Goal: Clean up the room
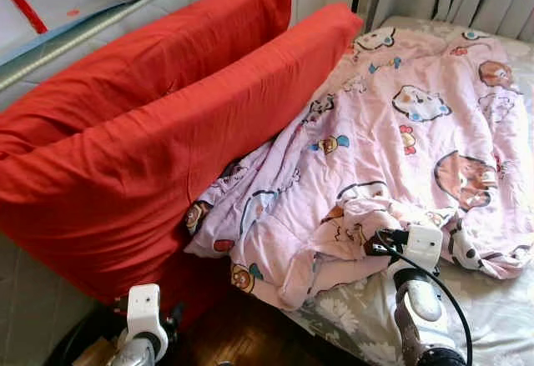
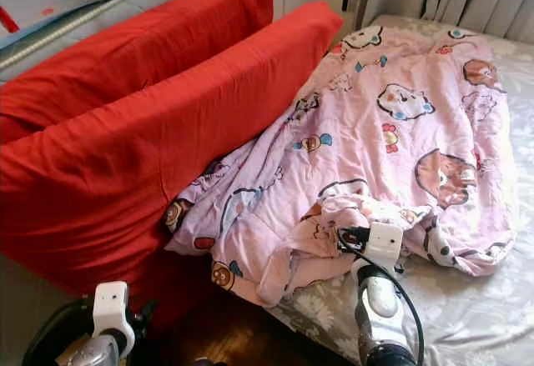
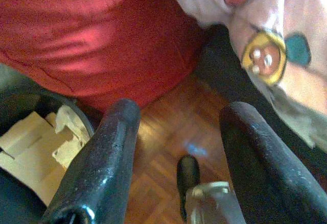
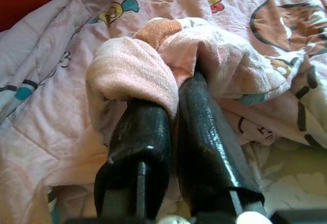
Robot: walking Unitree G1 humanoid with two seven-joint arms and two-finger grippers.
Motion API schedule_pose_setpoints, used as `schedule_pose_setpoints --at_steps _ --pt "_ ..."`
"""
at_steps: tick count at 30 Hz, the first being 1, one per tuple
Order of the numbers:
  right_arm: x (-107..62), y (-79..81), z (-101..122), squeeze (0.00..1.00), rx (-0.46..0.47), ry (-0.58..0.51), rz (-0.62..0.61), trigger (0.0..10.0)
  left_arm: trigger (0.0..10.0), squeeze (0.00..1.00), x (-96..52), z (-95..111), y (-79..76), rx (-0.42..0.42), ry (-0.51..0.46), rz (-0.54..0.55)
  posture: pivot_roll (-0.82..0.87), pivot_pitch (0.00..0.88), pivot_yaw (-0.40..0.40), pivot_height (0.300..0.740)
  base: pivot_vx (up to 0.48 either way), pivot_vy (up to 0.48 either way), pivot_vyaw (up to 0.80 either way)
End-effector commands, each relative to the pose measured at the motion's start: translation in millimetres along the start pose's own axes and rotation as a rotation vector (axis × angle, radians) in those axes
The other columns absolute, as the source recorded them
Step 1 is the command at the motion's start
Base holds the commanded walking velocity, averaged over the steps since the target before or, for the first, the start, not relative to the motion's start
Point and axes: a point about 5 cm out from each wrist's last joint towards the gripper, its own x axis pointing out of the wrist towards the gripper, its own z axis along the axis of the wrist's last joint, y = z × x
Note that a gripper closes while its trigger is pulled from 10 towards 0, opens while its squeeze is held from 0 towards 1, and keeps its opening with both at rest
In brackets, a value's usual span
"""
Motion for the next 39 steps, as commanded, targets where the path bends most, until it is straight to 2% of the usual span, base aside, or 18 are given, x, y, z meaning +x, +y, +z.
schedule_pose_setpoints --at_steps 1,6,19,28,39 --pt "0.0 1.8 0.6 0.00 0.010 -0.005 0.003 10.0 10.0 0.00 -5.0 -14.9 -0.2 0.036 0.063 -0.022 0.03 0.131 0.053 0.740 0.000 0.000 0.00" --pt "1.3 0.8 0.5 0.00 0.003 0.009 -0.002 10.0 10.0 0.00 -9.5 -28.3 -3.8 0.049 0.111 -0.035 0.03 0.135 0.052 0.740 0.000 0.000 0.00" --pt "1.3 0.8 0.3 0.00 0.012 0.010 -0.019 10.0 10.0 0.00 -17.9 -44.7 5.6 0.045 0.183 -0.003 0.03 0.148 0.064 0.740 0.000 0.000 0.00" --pt "-0.3 -1.7 0.1 0.00 0.015 0.000 -0.043 10.0 10.0 0.00 -21.5 -55.4 -3.2 0.044 0.214 -0.009 0.04 0.163 0.070 0.740 0.000 0.000 0.00" --pt "-1.1 -2.9 -0.6 0.00 0.014 -0.001 -0.052 10.0 10.0 0.00 -23.4 -60.7 -3.0 0.039 0.251 0.003 0.04 0.167 0.073 0.740 -0.285 0.000 0.00"
